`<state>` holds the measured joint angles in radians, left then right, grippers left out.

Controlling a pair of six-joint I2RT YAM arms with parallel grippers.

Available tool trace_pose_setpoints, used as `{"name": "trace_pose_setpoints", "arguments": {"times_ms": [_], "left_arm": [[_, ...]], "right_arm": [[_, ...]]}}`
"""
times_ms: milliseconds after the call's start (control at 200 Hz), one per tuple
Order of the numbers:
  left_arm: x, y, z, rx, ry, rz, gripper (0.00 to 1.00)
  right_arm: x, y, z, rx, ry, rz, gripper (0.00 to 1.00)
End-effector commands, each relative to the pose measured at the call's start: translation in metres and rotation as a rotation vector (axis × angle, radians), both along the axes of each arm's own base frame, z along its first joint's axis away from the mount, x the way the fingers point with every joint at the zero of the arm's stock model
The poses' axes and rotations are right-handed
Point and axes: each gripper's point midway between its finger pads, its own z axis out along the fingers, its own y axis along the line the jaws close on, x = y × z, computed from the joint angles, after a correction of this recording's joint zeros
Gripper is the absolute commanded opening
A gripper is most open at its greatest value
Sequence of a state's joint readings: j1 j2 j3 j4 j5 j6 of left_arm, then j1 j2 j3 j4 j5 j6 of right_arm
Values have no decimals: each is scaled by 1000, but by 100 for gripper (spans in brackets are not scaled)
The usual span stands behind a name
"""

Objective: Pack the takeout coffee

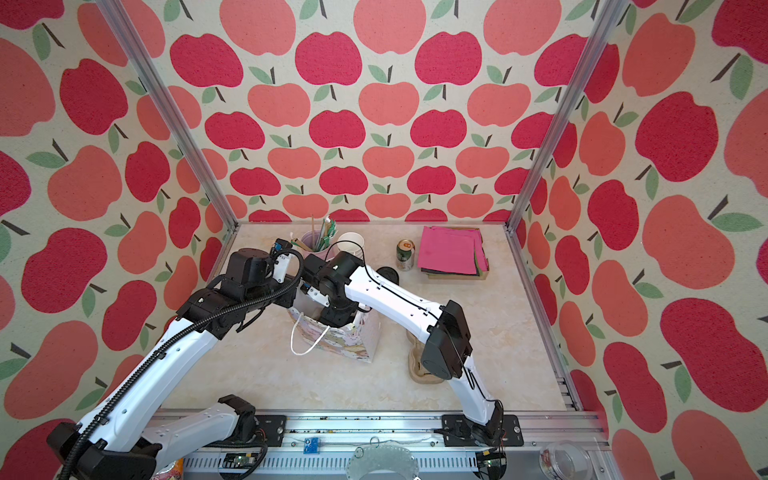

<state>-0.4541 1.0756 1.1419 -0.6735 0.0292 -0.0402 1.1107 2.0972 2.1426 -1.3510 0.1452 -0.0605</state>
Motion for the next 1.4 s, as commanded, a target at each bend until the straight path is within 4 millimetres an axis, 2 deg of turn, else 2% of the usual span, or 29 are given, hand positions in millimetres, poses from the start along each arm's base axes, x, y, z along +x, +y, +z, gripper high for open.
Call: {"name": "trace_pose_setpoints", "arguments": {"times_ms": [0,225,590,620,935,1211,1396], "left_arm": [[-4,6,-2,59,15,3,0],[-5,8,-3,66,24,14,0],[-6,6,-1,53,25,2,0],[-3,4,-8,63,47,0,0],[-2,2,-9,64,49,-6,0],[-3,1,-10,67,55,-10,0],[-4,2,-11,70,54,-9,0]], "right_arm": [[2,-3,15,39,-36,17,99],[2,-5,19,85,-59,43,99],[-6,-13,10,85,-65,150,99],[-7,-13,9,86,-65,160,99],[-13,-19,7,87,-66,235,99],[-16,-18,15,134,-86,283,99],[-13,-17,29,180,-125,286,99]]}}
